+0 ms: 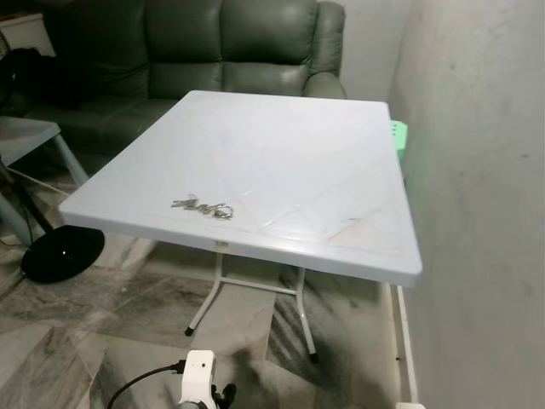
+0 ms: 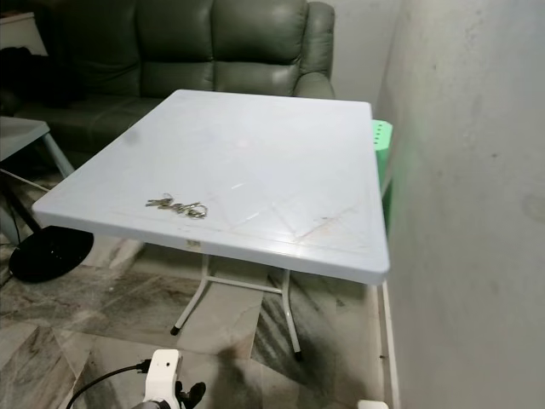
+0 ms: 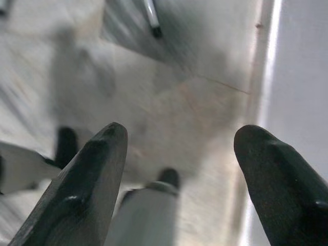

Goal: Hang keys on a hook

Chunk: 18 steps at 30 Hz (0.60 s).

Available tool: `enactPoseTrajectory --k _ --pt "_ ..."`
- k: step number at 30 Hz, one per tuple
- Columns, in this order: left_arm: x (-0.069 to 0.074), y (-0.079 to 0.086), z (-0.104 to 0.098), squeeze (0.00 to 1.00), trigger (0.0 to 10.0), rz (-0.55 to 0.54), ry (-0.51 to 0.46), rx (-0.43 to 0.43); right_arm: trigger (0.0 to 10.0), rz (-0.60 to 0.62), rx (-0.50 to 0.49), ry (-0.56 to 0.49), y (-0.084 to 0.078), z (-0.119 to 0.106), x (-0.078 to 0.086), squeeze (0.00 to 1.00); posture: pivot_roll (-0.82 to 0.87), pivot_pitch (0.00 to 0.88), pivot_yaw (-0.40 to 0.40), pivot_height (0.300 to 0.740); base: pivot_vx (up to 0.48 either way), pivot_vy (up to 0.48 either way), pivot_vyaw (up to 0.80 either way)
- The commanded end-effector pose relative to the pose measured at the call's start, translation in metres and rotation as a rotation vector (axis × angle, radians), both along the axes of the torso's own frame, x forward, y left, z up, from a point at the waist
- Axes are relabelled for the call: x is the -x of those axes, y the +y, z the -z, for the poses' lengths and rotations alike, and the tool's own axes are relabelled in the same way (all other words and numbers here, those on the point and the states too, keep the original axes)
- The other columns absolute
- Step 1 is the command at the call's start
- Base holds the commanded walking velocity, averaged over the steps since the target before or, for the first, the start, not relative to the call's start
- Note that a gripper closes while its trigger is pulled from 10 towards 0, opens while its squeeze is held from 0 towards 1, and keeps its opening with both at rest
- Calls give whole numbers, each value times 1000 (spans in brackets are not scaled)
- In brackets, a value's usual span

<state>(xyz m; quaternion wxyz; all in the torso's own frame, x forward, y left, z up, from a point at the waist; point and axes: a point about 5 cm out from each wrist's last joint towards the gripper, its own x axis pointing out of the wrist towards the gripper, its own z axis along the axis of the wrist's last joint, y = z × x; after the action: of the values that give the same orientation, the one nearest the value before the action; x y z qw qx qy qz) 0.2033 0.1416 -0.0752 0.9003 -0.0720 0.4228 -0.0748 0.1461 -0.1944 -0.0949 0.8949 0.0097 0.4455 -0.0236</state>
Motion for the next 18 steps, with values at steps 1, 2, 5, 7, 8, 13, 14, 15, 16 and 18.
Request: enactPoseTrajectory --k 1,2,5,7,8,13,14,15,16,18 --pt "-4 -5 -2 0 10000 3 -15 15 10000 21 10 11 -7 1 7 0 -17 38 25 740 0 428 0" --pt "-4 -5 -2 0 10000 3 -15 15 10000 21 10 11 -7 1 7 0 -17 38 25 740 0 428 0" --pt "-4 -5 -2 0 10000 1 -16 16 10000 22 8 11 -7 1 7 0 -16 38 24 740 0 428 0" --pt "-4 -6 -2 0 10000 0 -16 17 10000 22 6 11 -7 1 7 0 -15 38 22 740 0 429 0" --pt "-4 -6 -2 0 10000 0 -16 17 10000 22 6 11 -7 1 7 0 -15 38 22 740 0 428 0" --pt "-4 -6 -2 0 10000 -3 -16 19 10000 22 4 11 -7 1 7 0 -15 38 22 740 0 428 0" --pt "-4 -6 -2 0 10000 -4 -15 19 10000 23 3 10 -7 1 7 0 -17 37 21 740 0 428 0" --pt "-4 -6 -2 0 10000 -4 -15 19 10000 23 3 10 -7 1 7 0 -17 37 21 740 0 428 0" --pt "-4 -6 -2 0 10000 -4 -16 20 10000 25 2 10 -8 1 8 0 -17 37 21 740 0 428 0" --pt "-4 -6 -2 0 10000 -4 -16 21 10000 26 1 10 -8 1 8 0 -17 37 21 740 0 429 0"
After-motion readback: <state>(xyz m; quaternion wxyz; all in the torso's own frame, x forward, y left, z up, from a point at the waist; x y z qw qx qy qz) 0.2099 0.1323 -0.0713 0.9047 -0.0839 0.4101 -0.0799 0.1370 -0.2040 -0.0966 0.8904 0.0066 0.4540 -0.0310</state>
